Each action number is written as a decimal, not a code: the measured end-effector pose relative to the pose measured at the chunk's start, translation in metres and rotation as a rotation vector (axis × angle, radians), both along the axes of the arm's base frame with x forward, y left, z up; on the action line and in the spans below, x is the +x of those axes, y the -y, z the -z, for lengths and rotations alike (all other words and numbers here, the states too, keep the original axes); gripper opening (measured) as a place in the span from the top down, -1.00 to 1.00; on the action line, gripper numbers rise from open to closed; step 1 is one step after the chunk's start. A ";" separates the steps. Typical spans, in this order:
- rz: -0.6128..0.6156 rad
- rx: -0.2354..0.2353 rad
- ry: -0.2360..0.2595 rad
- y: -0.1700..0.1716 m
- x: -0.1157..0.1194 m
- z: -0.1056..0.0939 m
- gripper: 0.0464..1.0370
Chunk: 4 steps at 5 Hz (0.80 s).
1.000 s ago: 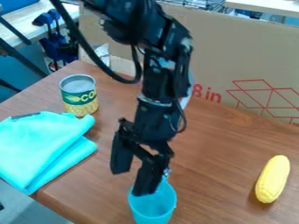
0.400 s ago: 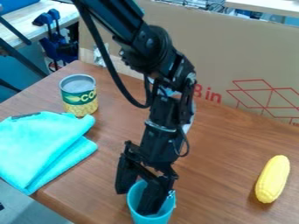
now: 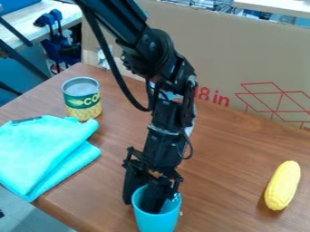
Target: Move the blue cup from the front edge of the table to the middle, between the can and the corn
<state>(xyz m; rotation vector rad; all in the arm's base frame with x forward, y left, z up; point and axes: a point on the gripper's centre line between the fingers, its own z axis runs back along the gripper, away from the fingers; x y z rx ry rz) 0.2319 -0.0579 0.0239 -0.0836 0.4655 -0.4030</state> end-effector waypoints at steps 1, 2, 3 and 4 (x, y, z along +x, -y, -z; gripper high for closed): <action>0.027 -0.009 0.016 0.008 -0.002 -0.003 0.58; 0.051 -0.022 0.085 0.013 0.003 -0.023 0.81; 0.085 -0.046 0.153 0.019 0.021 -0.035 0.85; 0.088 -0.079 0.251 0.018 0.058 -0.042 0.85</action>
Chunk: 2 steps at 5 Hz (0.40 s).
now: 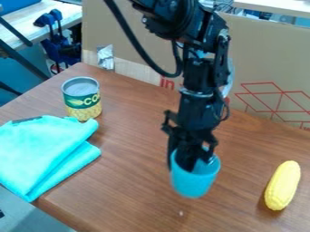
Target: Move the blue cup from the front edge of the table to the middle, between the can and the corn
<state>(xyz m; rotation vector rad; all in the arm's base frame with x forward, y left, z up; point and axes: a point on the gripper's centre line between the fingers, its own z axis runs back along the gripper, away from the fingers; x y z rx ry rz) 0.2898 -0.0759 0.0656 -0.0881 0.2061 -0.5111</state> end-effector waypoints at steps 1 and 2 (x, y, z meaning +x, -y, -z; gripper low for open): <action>-0.087 -0.017 0.124 -0.003 0.048 0.002 0.85; -0.143 -0.043 0.141 -0.002 0.094 0.017 0.85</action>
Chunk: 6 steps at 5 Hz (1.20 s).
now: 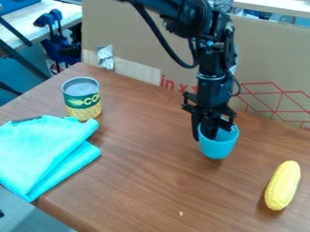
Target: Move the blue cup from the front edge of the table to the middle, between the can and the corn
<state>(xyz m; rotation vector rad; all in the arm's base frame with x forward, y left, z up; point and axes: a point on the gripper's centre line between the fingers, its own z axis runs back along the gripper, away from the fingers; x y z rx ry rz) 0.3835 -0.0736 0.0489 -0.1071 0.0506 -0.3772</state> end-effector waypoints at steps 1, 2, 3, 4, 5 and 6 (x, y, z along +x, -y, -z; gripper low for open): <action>-0.025 -0.005 0.018 0.000 0.018 0.007 0.85; -0.047 -0.012 0.004 0.001 0.020 0.011 0.85; -0.056 -0.012 -0.023 -0.001 0.016 0.012 0.73; -0.069 -0.044 -0.028 -0.004 0.007 0.013 0.31; -0.096 -0.081 -0.017 -0.007 0.009 0.004 -0.32; -0.099 -0.109 0.002 -0.011 0.014 -0.002 -0.87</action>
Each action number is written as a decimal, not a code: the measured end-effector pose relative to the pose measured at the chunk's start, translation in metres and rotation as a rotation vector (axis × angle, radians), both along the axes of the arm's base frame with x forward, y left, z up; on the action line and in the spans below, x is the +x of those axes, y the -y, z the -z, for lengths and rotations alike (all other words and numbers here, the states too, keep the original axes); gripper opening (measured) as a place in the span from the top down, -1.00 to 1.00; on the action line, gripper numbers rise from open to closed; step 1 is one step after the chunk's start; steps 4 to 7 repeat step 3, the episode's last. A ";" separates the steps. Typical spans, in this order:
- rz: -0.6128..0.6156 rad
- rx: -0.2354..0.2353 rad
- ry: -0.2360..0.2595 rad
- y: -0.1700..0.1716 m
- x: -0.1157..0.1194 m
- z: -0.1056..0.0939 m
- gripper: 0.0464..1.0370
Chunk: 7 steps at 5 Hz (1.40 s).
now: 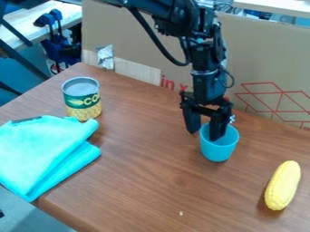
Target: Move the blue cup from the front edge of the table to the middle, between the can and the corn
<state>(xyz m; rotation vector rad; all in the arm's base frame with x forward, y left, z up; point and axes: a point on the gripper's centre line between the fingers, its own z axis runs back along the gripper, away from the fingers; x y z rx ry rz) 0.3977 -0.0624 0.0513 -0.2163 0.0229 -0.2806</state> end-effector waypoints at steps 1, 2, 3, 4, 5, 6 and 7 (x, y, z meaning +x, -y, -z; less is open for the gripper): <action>0.002 -0.028 0.056 -0.001 0.000 -0.021 -0.94; 0.120 -0.068 0.107 -0.002 -0.027 -0.051 -0.93; 0.186 0.002 0.177 0.001 -0.056 -0.096 -0.93; 0.186 0.002 0.177 0.001 -0.056 -0.096 -0.93; 0.186 0.002 0.177 0.001 -0.056 -0.096 -0.93; 0.186 0.002 0.177 0.001 -0.056 -0.096 -0.93; 0.186 0.002 0.177 0.001 -0.056 -0.096 -0.93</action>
